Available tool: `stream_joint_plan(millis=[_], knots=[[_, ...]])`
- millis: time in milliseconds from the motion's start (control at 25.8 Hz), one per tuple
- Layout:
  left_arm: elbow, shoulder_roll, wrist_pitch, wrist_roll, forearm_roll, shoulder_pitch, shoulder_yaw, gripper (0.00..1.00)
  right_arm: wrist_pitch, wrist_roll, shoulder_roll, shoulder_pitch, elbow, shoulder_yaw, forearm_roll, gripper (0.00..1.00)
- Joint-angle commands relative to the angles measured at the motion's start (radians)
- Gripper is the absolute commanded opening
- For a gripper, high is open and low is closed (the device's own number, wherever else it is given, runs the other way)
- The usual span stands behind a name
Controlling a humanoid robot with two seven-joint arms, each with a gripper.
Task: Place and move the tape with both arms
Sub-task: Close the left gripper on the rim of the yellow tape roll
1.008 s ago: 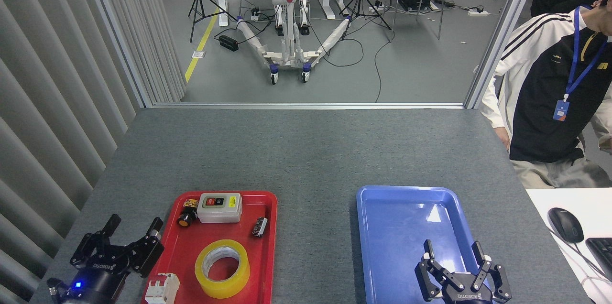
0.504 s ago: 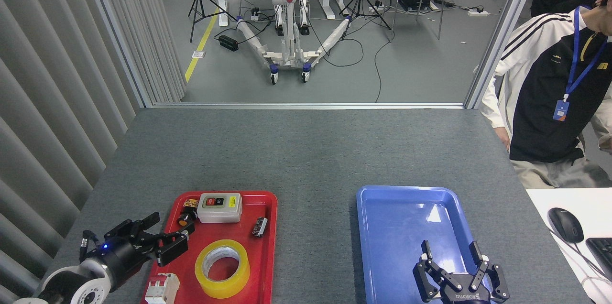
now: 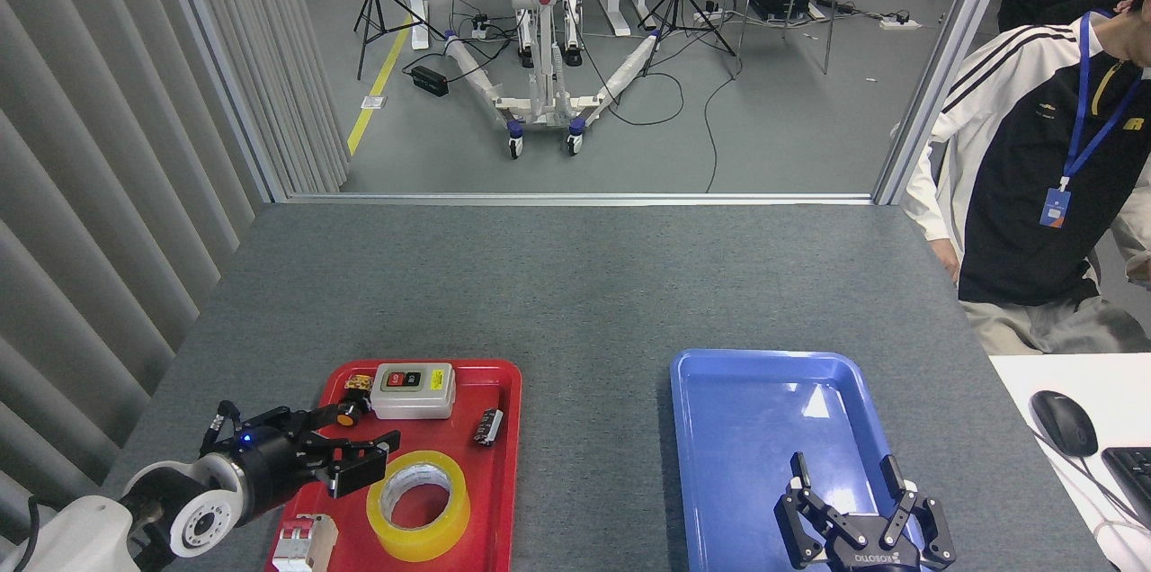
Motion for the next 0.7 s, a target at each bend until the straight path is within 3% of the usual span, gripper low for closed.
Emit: stream_joint_plan(millis=[0,194,426,659], knots=[[0.033,0.008,0.001,-0.006,0.003,-0.023,-0.043,0.96,0.0,-0.006,-0.003,-0.002,0.0,0.0,0.0,1.0],[0.062,-0.001,0.001,-0.138,0.003,-0.031,-0.058,0.94,0.0,-0.006,-0.003,-0.002,0.0,0.003,0.003,1.0],[0.111,-0.009,0.003,-0.151,0.003,-0.089,-0.16,0.93,0.0,-0.006,-0.003,0.0,0.0,0.005,0.005,1.0],[0.153,-0.063,0.008,-0.155,0.003,-0.103,-0.166,0.93,-0.002,-0.007,-0.004,0.0,0.002,0.005,0.006,1.0]])
